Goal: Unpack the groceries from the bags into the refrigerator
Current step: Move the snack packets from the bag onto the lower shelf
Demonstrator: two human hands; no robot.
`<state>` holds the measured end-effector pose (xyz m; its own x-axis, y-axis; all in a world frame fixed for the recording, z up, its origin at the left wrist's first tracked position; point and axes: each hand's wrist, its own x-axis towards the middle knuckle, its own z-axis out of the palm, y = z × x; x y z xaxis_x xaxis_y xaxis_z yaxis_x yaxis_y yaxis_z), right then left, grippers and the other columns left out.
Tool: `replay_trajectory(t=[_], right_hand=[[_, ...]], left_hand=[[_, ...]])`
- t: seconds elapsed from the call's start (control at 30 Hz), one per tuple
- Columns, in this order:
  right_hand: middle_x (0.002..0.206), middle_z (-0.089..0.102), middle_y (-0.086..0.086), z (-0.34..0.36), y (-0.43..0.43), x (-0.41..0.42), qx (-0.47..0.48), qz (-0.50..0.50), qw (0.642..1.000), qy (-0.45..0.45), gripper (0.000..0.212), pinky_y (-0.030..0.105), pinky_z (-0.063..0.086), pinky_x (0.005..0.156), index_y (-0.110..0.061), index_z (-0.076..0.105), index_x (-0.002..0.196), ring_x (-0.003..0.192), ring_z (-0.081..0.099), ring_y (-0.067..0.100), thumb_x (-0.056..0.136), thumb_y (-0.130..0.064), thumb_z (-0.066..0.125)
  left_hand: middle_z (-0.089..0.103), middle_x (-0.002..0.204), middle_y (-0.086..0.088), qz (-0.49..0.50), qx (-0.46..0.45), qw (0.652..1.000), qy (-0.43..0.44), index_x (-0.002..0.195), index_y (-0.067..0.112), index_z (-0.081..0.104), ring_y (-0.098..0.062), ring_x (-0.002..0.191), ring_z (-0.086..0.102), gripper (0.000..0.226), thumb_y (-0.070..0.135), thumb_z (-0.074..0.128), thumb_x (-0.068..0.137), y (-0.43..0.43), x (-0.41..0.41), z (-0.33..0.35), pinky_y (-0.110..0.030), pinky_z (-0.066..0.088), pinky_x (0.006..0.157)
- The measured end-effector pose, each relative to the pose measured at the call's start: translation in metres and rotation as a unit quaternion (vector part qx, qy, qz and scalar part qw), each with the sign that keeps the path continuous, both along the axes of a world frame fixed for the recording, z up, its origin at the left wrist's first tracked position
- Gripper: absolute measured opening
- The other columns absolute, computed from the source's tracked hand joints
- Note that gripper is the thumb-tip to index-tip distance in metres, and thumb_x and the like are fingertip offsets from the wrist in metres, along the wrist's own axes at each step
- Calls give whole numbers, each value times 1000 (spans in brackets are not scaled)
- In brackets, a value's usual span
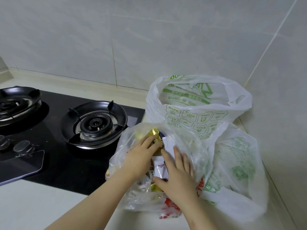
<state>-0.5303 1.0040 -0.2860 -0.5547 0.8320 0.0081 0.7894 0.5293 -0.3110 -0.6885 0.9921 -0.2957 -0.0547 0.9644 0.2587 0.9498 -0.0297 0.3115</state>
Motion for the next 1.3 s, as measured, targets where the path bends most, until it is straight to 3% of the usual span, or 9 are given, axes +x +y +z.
replay_trajectory(t=[0.13,0.27,0.37,0.53,0.6,0.67,0.73,0.93,1.3], right_hand=[[135,50,7,-13,-11,-4,94,0,992,87,57,50,43,96,-34,51,106,126,33,28,57,-37,81],[121,60,-3,-17,-15,-1,113,23,982,148,10,36,27,97,-36,56,78,117,41,16,73,-42,50],[128,57,-6,-21,-16,3,88,52,983,151,16,35,25,98,-38,57,75,119,41,13,73,-51,49],[145,41,-7,-21,-22,9,44,85,993,73,27,34,15,105,-43,58,81,130,28,14,66,-62,45],[155,5,-17,-14,-22,12,23,104,993,53,47,33,-5,110,-46,58,99,139,2,6,65,-69,34],[141,-31,-27,-6,-22,18,-36,117,992,18,72,31,-20,108,-50,48,119,136,-22,-1,58,-76,20],[133,-40,-29,0,-23,21,-69,129,989,-14,79,31,-22,109,-53,40,127,134,-29,0,55,-79,20],[140,-37,-21,10,-23,22,-122,170,976,-56,57,39,-19,113,-54,44,126,132,-34,5,73,-71,55],[155,-17,-13,9,-28,13,-114,114,985,-69,31,40,-16,114,-33,62,107,141,-23,11,83,-52,56]], left_hand=[[61,115,-7,12,17,999,27,104,22,62,-33,95,63,67,-8,73,46,-11,-1,-4,-31,51,49],[57,120,-9,7,18,1000,15,110,22,56,-34,92,64,62,-3,71,54,-26,2,0,-31,52,48],[35,143,-2,38,-26,999,13,131,25,47,-30,117,49,58,4,58,78,-40,8,7,-33,47,74],[32,144,-5,41,-27,999,-6,129,21,51,-29,124,40,54,2,56,79,-51,5,4,-37,51,78],[38,140,-5,32,-12,999,-17,122,24,53,-29,120,44,54,1,61,73,-53,4,-1,-38,53,72],[47,133,-5,29,-2,999,-27,110,28,53,-29,110,53,57,5,73,62,-56,4,-4,-33,53,61],[50,131,-6,37,17,999,-13,97,29,52,-30,107,57,51,14,79,57,-61,6,-10,-32,53,64],[52,135,-1,11,51,999,-2,84,28,49,-31,123,50,10,27,46,74,-73,12,-29,-44,49,91],[61,109,3,10,34,999,-20,102,26,58,-24,99,60,46,28,75,60,-77,10,-23,-37,50,84]])
